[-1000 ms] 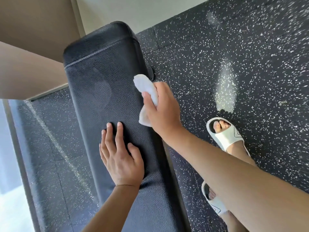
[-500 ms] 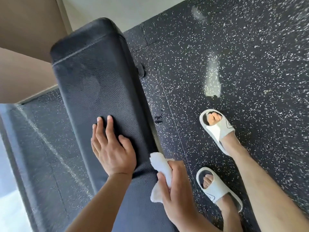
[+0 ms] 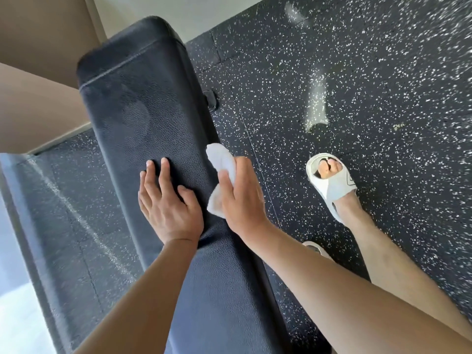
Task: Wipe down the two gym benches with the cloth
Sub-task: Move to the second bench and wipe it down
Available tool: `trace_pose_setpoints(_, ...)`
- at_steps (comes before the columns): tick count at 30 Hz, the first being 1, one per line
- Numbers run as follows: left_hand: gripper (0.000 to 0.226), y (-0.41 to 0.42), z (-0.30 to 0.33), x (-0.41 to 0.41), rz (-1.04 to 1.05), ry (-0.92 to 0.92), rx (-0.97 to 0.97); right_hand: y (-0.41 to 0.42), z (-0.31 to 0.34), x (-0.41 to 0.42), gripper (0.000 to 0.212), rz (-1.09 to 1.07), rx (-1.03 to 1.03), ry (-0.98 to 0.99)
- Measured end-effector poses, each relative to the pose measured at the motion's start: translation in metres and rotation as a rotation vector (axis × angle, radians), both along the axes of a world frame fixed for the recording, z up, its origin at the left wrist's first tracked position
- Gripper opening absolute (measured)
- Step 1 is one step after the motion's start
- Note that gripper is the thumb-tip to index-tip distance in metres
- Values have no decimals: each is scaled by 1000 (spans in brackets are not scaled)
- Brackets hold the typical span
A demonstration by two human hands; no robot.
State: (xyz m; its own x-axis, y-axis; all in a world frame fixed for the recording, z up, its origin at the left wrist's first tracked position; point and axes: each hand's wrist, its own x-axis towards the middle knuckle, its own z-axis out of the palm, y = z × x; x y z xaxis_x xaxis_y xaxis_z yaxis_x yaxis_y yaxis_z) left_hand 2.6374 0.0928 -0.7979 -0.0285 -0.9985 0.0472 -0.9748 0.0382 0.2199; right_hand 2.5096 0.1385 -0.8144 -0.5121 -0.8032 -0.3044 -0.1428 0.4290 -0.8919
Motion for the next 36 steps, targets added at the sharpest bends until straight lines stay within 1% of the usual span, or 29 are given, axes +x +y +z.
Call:
trace_pose_setpoints(4,64,-1,5,-2,5,5,45,80,9,21,16,1,94,-20)
trace_pose_setpoints(7,61,15,5,2,1,43,57,130,13,30,17,33,143,-34)
trace_pose_setpoints(10,61,75,6,16,-13,42,66,161,15,33,17,46,162,-55)
trace_pose_setpoints(13,61,154,10,30,-21,-7,118,179,21,30,15,97,185,-82)
trace_pose_setpoints(15,62,179,8,36,-6,-32,121,178,21,26,16,127,188,-102)
trace_pose_setpoints(17,64,181,2,38,12,-43,100,159,16,18,16,135,168,-122)
trace_pose_setpoints(20,65,176,-1,37,9,-39,88,101,5,6,18,128,105,-72)
trace_pose_setpoints(23,64,178,2,35,7,-43,82,53,-2,1,17,60,72,-24)
trace_pose_setpoints(26,64,178,3,34,13,-46,68,57,-4,0,18,108,49,-36)
trace_pose_setpoints(28,64,179,4,34,23,-46,66,86,-2,3,16,156,26,-25)
trace_pose_setpoints(30,64,179,4,32,28,-44,59,130,1,15,15,143,37,-48)
trace_pose_setpoints(32,64,179,3,32,29,-47,45,182,2,31,12,132,77,-87)
trace_pose_setpoints(34,65,180,1,33,25,-46,38,236,2,43,5,165,139,-115)
trace_pose_setpoints(36,66,180,-1,34,18,-43,28,282,2,50,3,209,174,-122)
